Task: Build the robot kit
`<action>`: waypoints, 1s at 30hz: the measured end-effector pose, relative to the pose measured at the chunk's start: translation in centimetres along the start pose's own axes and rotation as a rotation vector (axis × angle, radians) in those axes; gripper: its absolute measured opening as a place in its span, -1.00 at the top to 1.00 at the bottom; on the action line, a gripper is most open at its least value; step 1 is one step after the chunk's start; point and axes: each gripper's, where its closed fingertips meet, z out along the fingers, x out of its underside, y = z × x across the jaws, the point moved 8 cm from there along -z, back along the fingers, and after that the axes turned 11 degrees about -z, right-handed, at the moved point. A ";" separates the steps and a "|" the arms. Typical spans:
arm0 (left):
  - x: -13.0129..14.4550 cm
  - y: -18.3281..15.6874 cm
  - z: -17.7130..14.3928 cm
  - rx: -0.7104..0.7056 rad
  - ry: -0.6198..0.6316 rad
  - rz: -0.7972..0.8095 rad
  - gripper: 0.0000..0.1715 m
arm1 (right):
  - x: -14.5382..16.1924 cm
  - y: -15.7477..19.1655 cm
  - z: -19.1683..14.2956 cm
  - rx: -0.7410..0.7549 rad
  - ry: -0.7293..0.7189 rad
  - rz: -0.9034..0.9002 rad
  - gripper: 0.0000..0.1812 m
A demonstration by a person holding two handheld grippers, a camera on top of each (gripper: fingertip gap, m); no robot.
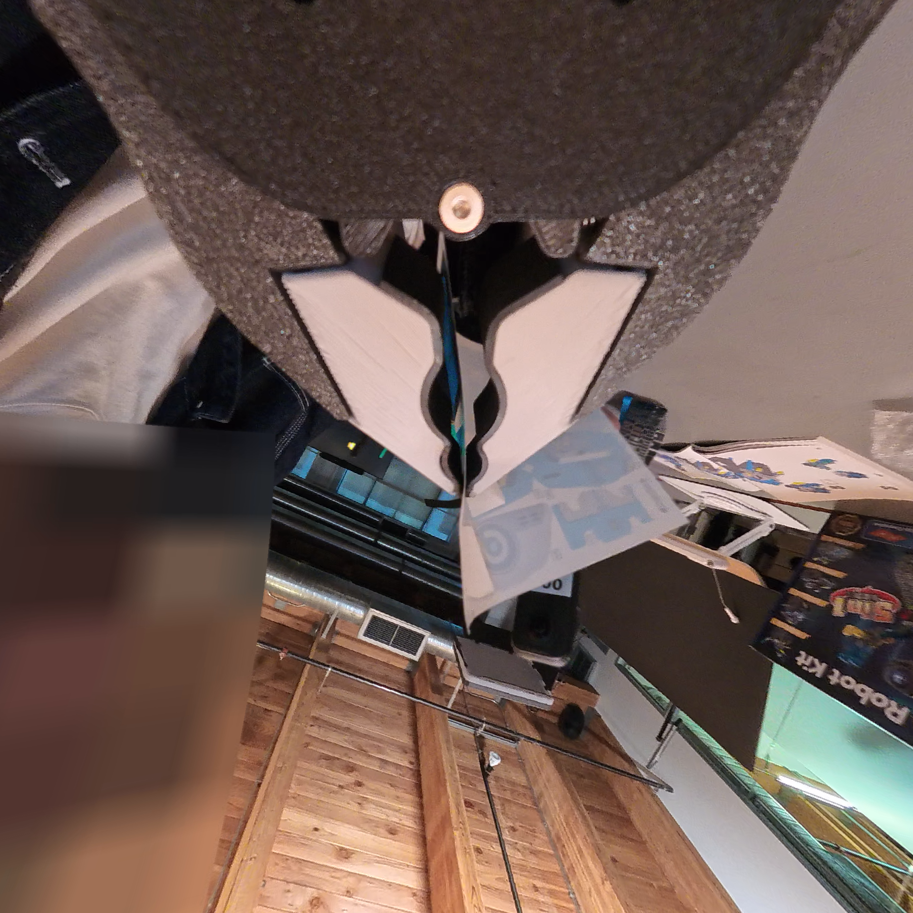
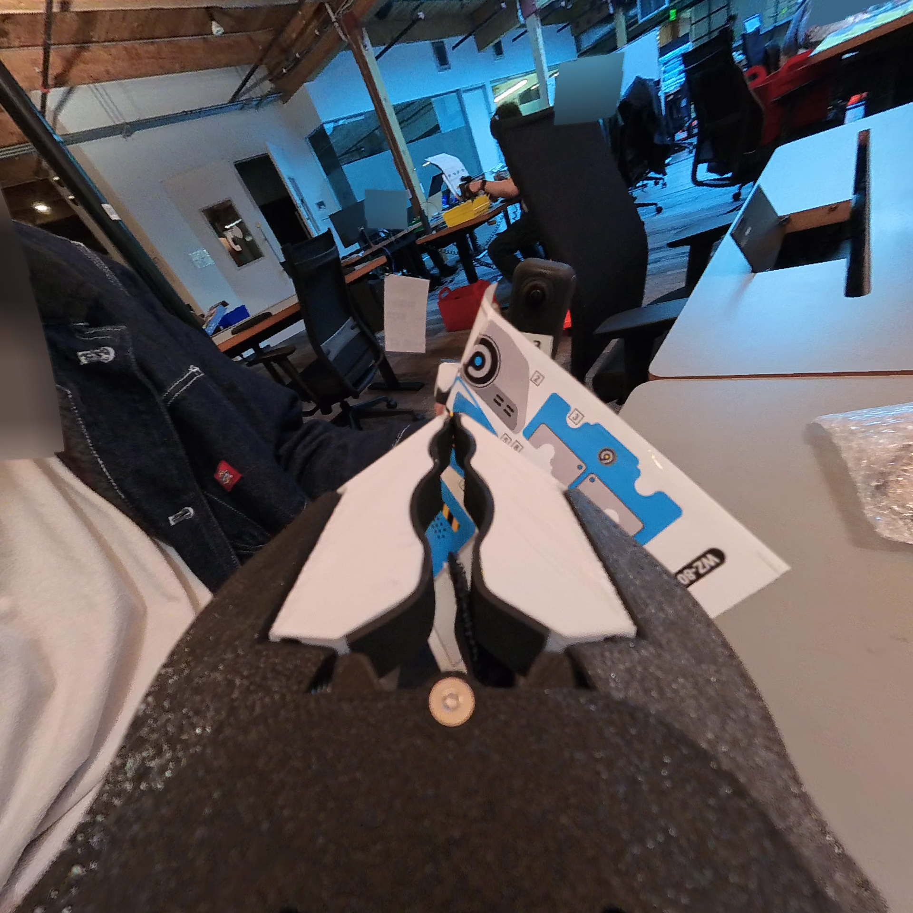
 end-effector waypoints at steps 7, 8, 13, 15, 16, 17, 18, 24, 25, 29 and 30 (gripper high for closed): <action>-0.9 0.4 -1.3 -0.063 -0.042 0.017 1.00 | -0.5 -0.8 -0.7 0.084 -0.028 -0.016 1.00; -1.0 0.4 -1.4 -0.066 -0.045 0.018 1.00 | -0.6 -0.9 -0.8 0.095 -0.035 -0.016 1.00; -1.2 0.6 -1.7 -0.082 -0.060 0.015 1.00 | -0.9 -1.0 -1.1 0.116 -0.058 -0.024 1.00; -1.4 0.8 -2.0 -0.103 -0.070 0.016 1.00 | -1.1 -1.0 -1.2 0.122 -0.070 -0.027 1.00; -1.5 0.8 -2.3 -0.109 -0.078 0.015 1.00 | -1.2 -1.1 -1.4 0.131 -0.077 -0.029 1.00; -1.7 1.0 -2.5 -0.122 -0.086 0.012 1.00 | -1.2 -1.2 -1.4 0.136 -0.079 -0.028 1.00; -1.9 1.1 -2.8 -0.143 -0.094 0.010 1.00 | -1.3 -1.2 -1.5 0.145 -0.085 -0.031 1.00; -2.6 4.7 -5.4 -0.550 -0.111 -0.047 1.00 | -1.5 -1.5 -1.6 0.237 -0.080 -0.094 1.00; -2.6 6.0 -6.5 -0.717 -0.100 -0.086 1.00 | -1.6 -1.4 -1.6 0.262 -0.080 -0.117 1.00; -2.3 8.2 -9.7 -1.053 -0.074 -0.191 1.00 | -1.9 -0.7 -0.7 0.401 -0.038 -0.258 1.00; -2.4 8.2 -10.1 -1.110 -0.072 -0.176 1.00 | -1.9 -0.1 -0.3 0.427 -0.026 -0.302 1.00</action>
